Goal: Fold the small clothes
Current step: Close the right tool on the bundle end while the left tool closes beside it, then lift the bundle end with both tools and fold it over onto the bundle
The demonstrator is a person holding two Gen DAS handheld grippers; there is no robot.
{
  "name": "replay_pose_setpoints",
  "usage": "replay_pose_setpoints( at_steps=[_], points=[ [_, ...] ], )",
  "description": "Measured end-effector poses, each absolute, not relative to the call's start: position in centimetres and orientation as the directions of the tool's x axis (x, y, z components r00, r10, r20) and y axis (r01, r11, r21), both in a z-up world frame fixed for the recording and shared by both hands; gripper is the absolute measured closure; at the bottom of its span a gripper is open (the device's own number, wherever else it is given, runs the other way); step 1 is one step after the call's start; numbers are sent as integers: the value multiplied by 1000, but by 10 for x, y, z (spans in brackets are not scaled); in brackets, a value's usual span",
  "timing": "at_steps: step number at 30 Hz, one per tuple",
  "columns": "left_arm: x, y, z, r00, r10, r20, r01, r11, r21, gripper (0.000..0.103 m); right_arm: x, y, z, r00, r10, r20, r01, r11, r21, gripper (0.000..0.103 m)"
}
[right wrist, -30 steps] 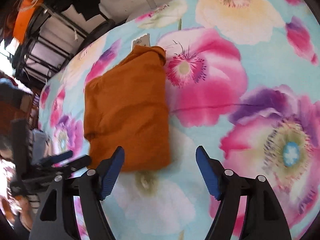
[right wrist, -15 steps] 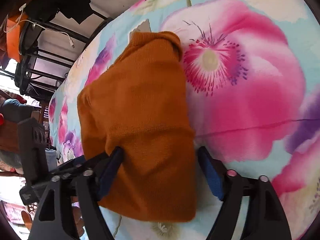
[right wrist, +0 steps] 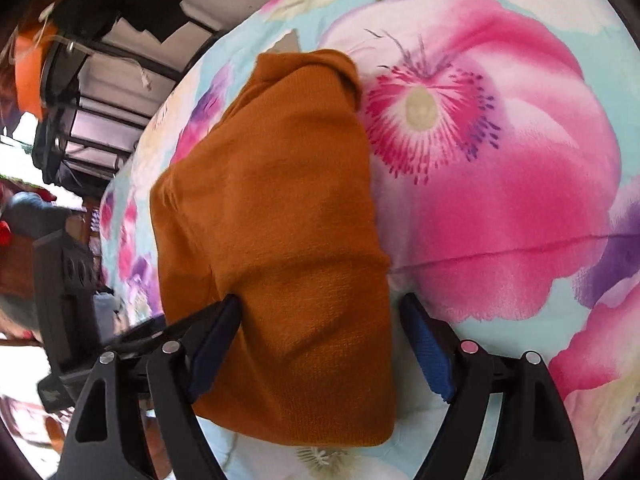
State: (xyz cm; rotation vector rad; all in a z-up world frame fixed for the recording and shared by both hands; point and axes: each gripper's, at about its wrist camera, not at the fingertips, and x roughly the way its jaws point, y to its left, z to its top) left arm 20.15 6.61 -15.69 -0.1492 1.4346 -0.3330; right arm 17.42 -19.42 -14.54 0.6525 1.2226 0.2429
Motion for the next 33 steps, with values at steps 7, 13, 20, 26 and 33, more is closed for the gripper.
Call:
replay_pose_setpoints(
  at_steps=[7,13,20,26,33],
  points=[
    [209,57,-153,96,-358,-929,192,922,-336,38,176,-185,-136,328,479,-814,139,828,543,43],
    [212,61,-158,81,-398,-914,154,911,-383,32,178,-186,-139,328,484,-811,154,820,551,40],
    [211,62,-159,94,-399,-912,121,914,-387,22,174,-194,-149,314,541,-780,207,763,612,37],
    [209,64,-163,103,-399,-911,115,915,-388,16,175,-189,-146,311,532,-788,183,780,599,40],
    [211,60,-157,102,-447,-889,156,890,-429,38,178,-192,-144,310,539,-783,187,773,606,42]
  ],
)
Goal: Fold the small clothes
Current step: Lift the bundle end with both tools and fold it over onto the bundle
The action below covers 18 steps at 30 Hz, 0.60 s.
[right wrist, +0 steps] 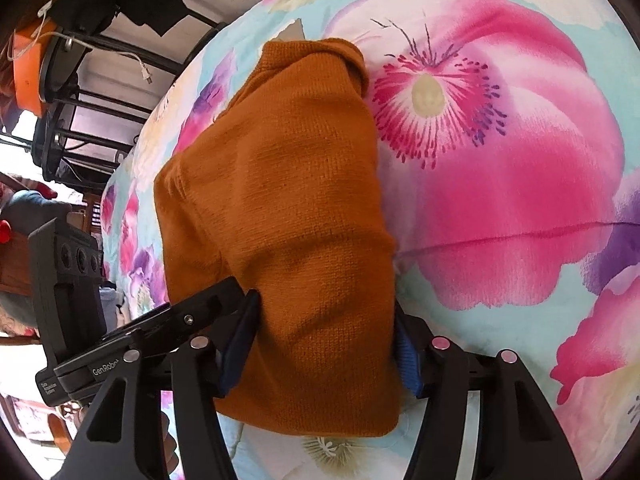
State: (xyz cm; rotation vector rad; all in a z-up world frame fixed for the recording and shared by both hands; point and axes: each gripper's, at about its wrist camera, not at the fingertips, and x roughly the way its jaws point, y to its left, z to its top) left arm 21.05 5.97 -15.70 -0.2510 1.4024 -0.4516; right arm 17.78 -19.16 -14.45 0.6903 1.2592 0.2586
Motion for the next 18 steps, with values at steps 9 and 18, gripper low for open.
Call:
replay_pose_setpoints(
  at_steps=[9,18],
  points=[
    [208,56,-159,101,-444,-890,145,892,-428,44,176,-188,-142,321,523,-790,187,783,594,51],
    [206,51,-123,201,-422,-884,205,900,-383,68,174,-177,-109,382,472,-794,122,826,550,58]
  ],
)
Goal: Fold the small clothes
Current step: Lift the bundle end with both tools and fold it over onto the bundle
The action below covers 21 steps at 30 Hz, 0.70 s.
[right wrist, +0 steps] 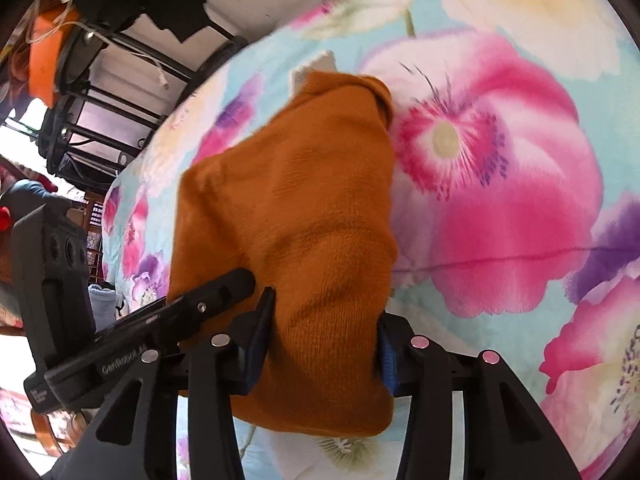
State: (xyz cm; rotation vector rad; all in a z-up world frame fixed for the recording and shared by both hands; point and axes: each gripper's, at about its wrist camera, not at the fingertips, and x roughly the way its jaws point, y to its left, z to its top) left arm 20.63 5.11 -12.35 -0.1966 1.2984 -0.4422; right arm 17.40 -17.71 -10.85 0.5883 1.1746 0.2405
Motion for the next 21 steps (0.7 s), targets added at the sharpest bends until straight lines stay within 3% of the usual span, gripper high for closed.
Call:
replay_pose_setpoints(
  at_steps=[21],
  points=[
    [183,41,-57,342,-395,-853,303,905,-298,69,146,-168,-40,518,381,-766,-30,903,429,59]
  ],
)
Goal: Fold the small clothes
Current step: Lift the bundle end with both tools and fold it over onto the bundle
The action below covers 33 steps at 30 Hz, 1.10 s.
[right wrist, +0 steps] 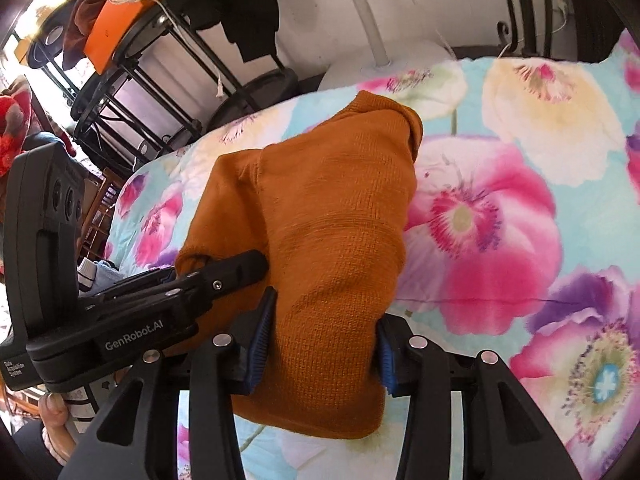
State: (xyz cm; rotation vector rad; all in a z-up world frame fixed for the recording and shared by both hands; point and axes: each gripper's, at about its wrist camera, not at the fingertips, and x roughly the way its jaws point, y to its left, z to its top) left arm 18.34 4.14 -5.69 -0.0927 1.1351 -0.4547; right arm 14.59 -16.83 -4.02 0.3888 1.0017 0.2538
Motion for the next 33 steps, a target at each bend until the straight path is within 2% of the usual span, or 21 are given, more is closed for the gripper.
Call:
replay_pose_setpoints(
  at_steps=[16,24,33],
  points=[
    [147,-53,-27,325,-465,-823,451,841,-298,69,89,-254,-6,599,276,-752,54,923,382,59],
    [88,-151,-6,282,-579,-765,588,734,-339,69,3,-333,25,679,91,-729,152,953,261,59],
    [53,-251,-25,227,-634,-739,624,677,-389,70,-57,-426,9,700,-47,-713,326,909,259,59]
  ],
)
